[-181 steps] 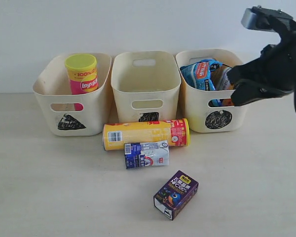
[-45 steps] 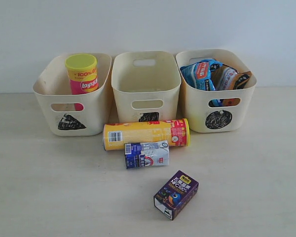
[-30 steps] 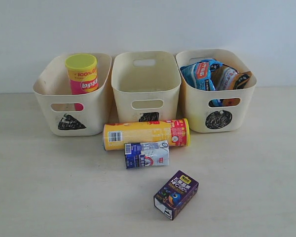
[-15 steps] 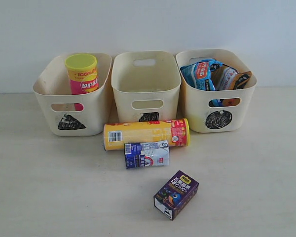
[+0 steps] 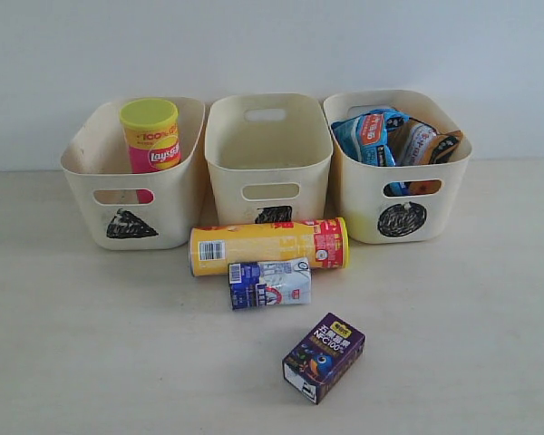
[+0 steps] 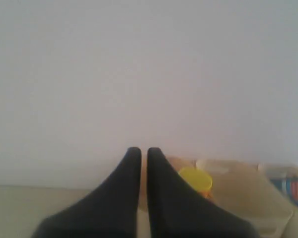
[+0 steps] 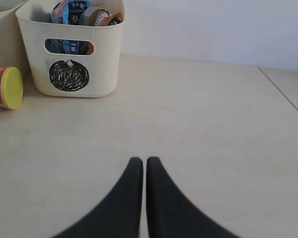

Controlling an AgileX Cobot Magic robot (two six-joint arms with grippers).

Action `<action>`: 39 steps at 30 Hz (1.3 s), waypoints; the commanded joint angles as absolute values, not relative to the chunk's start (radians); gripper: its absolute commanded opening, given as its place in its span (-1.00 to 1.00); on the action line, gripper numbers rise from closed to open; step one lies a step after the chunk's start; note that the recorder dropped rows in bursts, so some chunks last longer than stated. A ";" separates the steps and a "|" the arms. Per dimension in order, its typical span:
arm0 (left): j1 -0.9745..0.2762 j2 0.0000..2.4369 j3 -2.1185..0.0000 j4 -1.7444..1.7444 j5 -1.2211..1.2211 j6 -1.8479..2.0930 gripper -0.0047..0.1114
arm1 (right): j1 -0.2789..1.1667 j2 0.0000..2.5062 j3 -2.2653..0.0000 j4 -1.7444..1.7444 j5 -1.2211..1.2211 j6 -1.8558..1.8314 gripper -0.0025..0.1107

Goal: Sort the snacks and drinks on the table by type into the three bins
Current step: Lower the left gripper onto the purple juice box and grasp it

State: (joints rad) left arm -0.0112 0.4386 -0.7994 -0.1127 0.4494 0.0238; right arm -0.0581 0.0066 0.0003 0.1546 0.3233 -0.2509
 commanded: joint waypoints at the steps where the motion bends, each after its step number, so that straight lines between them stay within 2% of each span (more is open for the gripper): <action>1: -0.012 0.582 -0.979 -0.306 0.713 0.342 -0.85 | -0.061 0.000 0.000 0.146 0.312 -0.245 -0.96; 4: -0.026 0.711 -1.102 -0.498 0.914 0.478 -0.85 | -0.061 0.000 0.000 0.146 0.312 -0.245 -0.96; 7: -0.079 0.799 -1.159 -0.540 1.050 0.518 -0.85 | -0.061 0.000 0.000 0.146 0.312 -0.245 -0.96; 11: -0.244 0.966 -1.184 -0.547 1.171 0.524 -0.85 | -0.061 0.000 0.000 0.146 0.312 -0.245 -0.96; 16: -0.444 1.120 -1.184 -0.539 1.187 0.524 -0.85 | -0.061 0.000 0.000 0.146 0.312 -0.245 -0.96; 28: -0.732 1.482 -1.289 -0.478 1.149 0.513 -0.81 | -0.061 0.000 0.000 0.146 0.312 -0.245 -0.96; 31: -0.770 1.566 -1.337 -0.467 1.133 0.513 -0.59 | -0.061 0.000 0.000 0.146 0.312 -0.245 -0.96; 33: -0.778 1.620 -1.359 -0.464 1.117 0.513 -0.35 | -0.061 0.000 0.000 0.146 0.312 -0.245 -0.96; 37: -0.780 1.729 -1.398 -0.456 1.088 0.443 0.28 | -0.061 0.000 0.000 0.146 0.312 -0.245 -0.96; 39: -0.780 1.782 -1.419 -0.454 1.077 0.419 0.41 | -0.061 0.000 0.000 0.146 0.312 -0.245 -0.96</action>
